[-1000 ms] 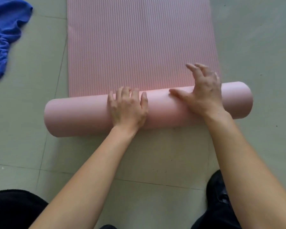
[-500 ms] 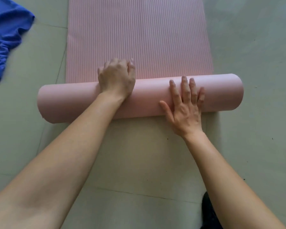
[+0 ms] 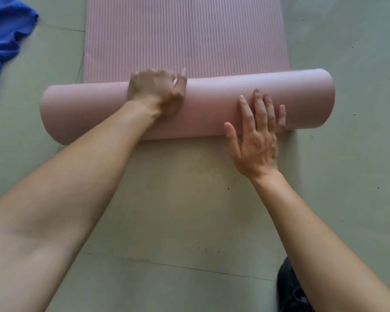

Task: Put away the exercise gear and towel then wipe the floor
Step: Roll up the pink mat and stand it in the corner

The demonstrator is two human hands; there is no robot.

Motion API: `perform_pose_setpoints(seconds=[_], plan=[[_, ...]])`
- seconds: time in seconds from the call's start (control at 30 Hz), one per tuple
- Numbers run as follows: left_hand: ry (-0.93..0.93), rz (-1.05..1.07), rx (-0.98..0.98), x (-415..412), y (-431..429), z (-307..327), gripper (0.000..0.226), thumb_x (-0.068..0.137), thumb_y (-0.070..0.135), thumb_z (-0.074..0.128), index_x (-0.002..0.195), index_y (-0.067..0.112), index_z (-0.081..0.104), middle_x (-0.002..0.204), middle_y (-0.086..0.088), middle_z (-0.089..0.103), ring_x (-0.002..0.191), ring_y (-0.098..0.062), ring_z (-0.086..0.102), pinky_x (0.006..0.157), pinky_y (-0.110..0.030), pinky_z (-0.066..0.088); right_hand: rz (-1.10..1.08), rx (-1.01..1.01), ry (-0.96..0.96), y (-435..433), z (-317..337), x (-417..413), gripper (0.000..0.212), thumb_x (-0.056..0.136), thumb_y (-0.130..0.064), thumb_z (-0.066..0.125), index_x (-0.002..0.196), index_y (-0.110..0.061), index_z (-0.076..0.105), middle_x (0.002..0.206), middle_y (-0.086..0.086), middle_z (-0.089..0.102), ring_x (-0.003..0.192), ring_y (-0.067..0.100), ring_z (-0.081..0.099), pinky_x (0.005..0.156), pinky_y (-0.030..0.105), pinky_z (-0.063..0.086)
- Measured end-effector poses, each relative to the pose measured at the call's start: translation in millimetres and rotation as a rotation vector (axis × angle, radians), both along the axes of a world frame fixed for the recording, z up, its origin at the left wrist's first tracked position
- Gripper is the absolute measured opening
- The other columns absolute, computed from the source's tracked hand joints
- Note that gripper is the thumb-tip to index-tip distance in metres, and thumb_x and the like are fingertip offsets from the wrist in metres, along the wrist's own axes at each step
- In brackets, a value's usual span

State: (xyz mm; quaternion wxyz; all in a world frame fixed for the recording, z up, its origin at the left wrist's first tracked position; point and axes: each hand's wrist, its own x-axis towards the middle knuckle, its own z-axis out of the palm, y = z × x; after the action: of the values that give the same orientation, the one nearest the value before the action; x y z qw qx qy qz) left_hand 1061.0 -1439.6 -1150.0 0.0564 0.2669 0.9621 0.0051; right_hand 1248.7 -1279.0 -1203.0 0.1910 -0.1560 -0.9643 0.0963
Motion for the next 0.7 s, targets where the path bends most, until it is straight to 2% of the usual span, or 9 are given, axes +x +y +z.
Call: perform_pose_setpoints(seconds=[0.1,0.13,0.17,0.27,0.33,0.43,0.57,0.63,0.7], plan=[[-0.286,0.016,-0.094,2,-14,-3,0.073,0.096,0.063,0.018,0.116,0.013,0.067,0.127,-0.022,0.061,0.118,-0.041,0.056,0.094,-0.043,0.044,0.033,0.063,-0.005,-9,-2,14,0.061,0.099,-0.055,0.041,0.148,-0.018,0.048,0.157,0.014,0.039,0.147,0.035,0.030,0.120,0.059,0.015],[-0.304,0.026,-0.098,5,-17,-5,0.073,0.096,0.064,0.019,0.116,0.014,0.067,0.127,-0.022,0.061,0.118,-0.041,0.055,0.094,-0.043,0.044,0.025,0.079,-0.016,-13,-3,15,0.060,0.099,-0.056,0.040,0.147,-0.020,0.050,0.155,0.013,0.043,0.145,0.036,0.034,0.119,0.059,0.016],[-0.250,0.035,-0.066,8,-18,-5,0.071,0.097,0.063,0.019,0.111,0.014,0.068,0.122,-0.023,0.063,0.114,-0.042,0.057,0.091,-0.043,0.045,0.010,0.092,-0.033,-15,-1,13,0.059,0.099,-0.056,0.038,0.146,-0.022,0.051,0.153,0.012,0.046,0.144,0.035,0.036,0.119,0.059,0.018],[0.107,0.101,0.147,23,-14,0,0.058,0.102,0.048,0.022,0.097,0.011,0.067,0.104,-0.021,0.067,0.097,-0.041,0.060,0.082,-0.042,0.042,-0.017,0.076,-0.129,-7,9,-14,0.057,0.100,-0.056,0.032,0.144,-0.026,0.052,0.150,0.010,0.049,0.142,0.033,0.039,0.120,0.056,0.017],[0.176,0.103,0.201,36,-8,-1,0.055,0.101,0.047,0.022,0.109,0.012,0.065,0.114,-0.016,0.066,0.107,-0.036,0.058,0.092,-0.044,0.039,-0.018,0.018,-0.199,5,19,-40,0.058,0.100,-0.057,0.026,0.145,-0.028,0.050,0.153,0.011,0.045,0.145,0.031,0.036,0.121,0.056,0.012],[0.131,0.001,0.060,48,-1,-13,0.065,0.097,0.058,0.017,0.130,0.020,0.057,0.128,-0.012,0.061,0.124,-0.033,0.051,0.108,-0.052,0.028,-0.073,-0.031,-0.151,14,32,-62,0.057,0.103,-0.052,0.022,0.145,-0.026,0.050,0.157,0.013,0.039,0.149,0.030,0.028,0.122,0.056,0.005],[0.022,0.009,-0.007,17,18,3,0.066,0.096,0.057,0.018,0.110,0.015,0.067,0.109,-0.020,0.068,0.104,-0.037,0.062,0.098,-0.048,0.036,-0.089,-0.069,-0.065,3,31,-32,0.053,0.105,-0.047,0.030,0.146,-0.020,0.050,0.157,0.013,0.038,0.149,0.031,0.028,0.122,0.054,0.011],[-0.131,0.026,-0.071,2,24,14,0.069,0.097,0.056,0.020,0.116,0.009,0.066,0.118,-0.025,0.064,0.111,-0.040,0.059,0.098,-0.046,0.040,-0.080,-0.049,-0.084,-7,25,-8,0.054,0.104,-0.046,0.035,0.149,-0.019,0.046,0.160,0.015,0.033,0.150,0.032,0.024,0.122,0.056,0.012],[-0.378,0.074,-0.154,5,23,13,0.072,0.097,0.060,0.023,0.130,0.004,0.057,0.137,-0.025,0.053,0.126,-0.041,0.051,0.104,-0.045,0.038,-0.099,-0.029,-0.111,-18,18,15,0.055,0.103,-0.046,0.037,0.150,-0.019,0.045,0.160,0.014,0.033,0.150,0.034,0.024,0.122,0.057,0.011]])
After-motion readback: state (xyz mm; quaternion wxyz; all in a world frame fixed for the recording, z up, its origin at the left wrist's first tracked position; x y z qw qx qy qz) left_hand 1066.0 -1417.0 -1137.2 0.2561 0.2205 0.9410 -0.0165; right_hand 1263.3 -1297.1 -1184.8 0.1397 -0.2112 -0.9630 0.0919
